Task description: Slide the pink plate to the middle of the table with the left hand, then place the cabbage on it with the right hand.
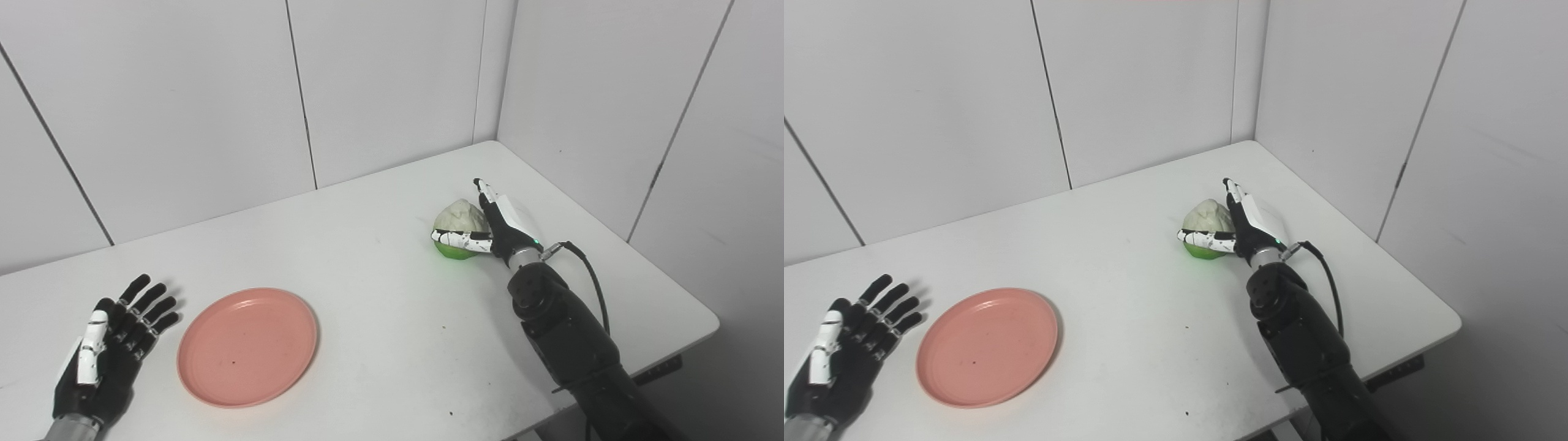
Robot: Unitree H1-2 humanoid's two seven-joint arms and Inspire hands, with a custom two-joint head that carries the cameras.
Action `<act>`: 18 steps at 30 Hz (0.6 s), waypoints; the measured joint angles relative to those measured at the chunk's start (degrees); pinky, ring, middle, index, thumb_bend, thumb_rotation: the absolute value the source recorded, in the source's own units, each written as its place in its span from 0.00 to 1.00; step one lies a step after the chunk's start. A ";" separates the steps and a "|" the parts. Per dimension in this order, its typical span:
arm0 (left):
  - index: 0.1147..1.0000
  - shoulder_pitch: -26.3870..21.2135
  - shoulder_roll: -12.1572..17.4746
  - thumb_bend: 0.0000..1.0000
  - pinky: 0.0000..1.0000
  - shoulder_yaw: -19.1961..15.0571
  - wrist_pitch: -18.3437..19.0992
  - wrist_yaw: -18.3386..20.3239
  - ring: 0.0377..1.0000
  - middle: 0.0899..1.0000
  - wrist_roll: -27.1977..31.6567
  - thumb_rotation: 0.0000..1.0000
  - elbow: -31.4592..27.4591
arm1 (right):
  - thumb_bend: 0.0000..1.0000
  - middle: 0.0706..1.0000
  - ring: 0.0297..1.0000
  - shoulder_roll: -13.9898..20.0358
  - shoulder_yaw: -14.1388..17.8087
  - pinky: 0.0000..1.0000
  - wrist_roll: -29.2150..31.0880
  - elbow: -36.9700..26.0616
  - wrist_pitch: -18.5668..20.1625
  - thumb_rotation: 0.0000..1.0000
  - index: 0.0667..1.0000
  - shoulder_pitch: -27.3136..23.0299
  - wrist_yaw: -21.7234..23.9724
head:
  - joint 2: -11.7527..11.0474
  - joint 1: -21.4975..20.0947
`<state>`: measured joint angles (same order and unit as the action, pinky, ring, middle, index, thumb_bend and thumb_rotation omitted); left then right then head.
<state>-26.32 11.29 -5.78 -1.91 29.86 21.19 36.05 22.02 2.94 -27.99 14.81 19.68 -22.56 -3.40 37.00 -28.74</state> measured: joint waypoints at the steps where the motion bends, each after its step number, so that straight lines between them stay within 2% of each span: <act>1: 0.86 0.00 0.00 0.46 0.84 0.00 0.00 0.00 0.85 0.87 0.00 0.98 0.00 | 1.00 1.00 1.00 -0.01 -0.03 0.94 0.20 0.15 0.00 0.58 1.00 0.00 0.00 | 0.00 0.09; 5: 0.86 0.01 -0.01 0.46 0.84 -0.02 0.02 0.01 0.85 0.87 0.01 0.98 -0.03 | 1.00 1.00 1.00 -0.01 -0.06 0.92 1.27 0.80 -0.12 0.54 1.00 -0.06 -0.45 | 0.00 0.09; 12: 0.86 0.17 -0.01 0.45 0.83 -0.04 0.28 -0.07 0.85 0.87 0.02 1.00 -0.51 | 1.00 1.00 0.96 -0.51 0.69 0.87 3.62 3.05 -2.03 0.47 1.00 -0.28 -4.48 | -0.09 0.17; 15: 0.86 0.28 -0.03 0.45 0.83 -0.03 0.65 -0.29 0.85 0.87 0.02 1.00 -0.88 | 1.00 0.97 0.95 -0.55 0.81 0.87 4.92 3.71 -3.47 0.43 1.00 -0.30 -5.07 | -0.09 0.18; 18: 0.86 0.31 -0.03 0.45 0.83 -0.02 0.82 -0.37 0.85 0.87 0.03 1.00 -0.99 | 1.00 0.91 0.89 -0.96 1.46 0.81 6.25 4.03 -4.18 0.37 0.93 -0.30 -6.30 | 0.09 0.35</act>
<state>-26.01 11.25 -5.80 -1.09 29.49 21.22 35.06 21.06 4.40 -21.74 18.84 15.50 -22.86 -9.70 37.09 -28.39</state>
